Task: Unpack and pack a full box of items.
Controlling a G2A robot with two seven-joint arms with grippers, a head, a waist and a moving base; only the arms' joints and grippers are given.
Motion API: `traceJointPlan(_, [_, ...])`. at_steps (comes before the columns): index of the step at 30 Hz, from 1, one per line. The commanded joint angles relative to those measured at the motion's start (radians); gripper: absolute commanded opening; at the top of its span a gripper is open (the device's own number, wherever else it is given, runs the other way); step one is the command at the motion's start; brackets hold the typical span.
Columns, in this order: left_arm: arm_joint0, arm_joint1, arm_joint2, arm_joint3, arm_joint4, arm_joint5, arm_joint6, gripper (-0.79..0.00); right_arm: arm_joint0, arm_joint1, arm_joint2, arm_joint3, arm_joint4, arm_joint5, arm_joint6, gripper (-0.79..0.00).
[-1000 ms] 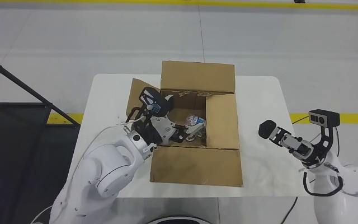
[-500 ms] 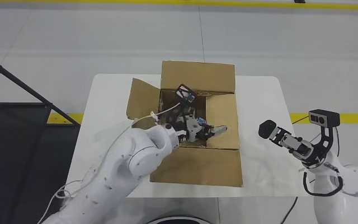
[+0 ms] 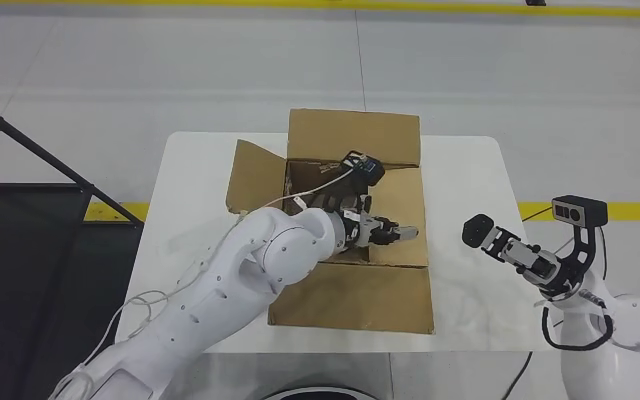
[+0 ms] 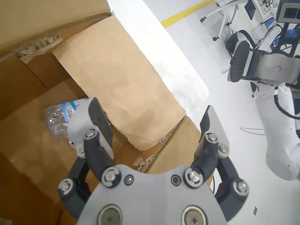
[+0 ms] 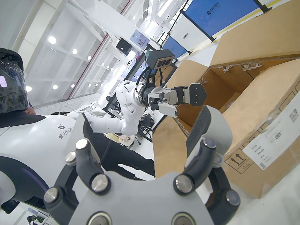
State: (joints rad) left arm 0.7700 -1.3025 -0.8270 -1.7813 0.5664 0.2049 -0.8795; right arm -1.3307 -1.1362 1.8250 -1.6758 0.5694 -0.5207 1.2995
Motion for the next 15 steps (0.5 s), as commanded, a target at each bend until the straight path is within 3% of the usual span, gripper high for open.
traceJointPlan(1, [0.016, -0.002, 0.004, -0.006, -0.033, -0.029, 0.010, 0.000, 0.000, 0.000, 0.000, 0.000, 0.000, 0.000, 0.000, 0.000])
traceJointPlan(10, [-0.010, -0.031, -0.012, 0.118, -0.250, 0.045, 0.019, 0.000, 0.000, 0.000, 0.000, 0.000, 0.000, 0.000, 0.000, 0.000])
traceJointPlan(15, [-0.033, -0.041, 0.003, 0.160, -0.260, 0.110, 0.015, 0.000, 0.000, 0.000, 0.000, 0.000, 0.000, 0.000, 0.000, 0.000])
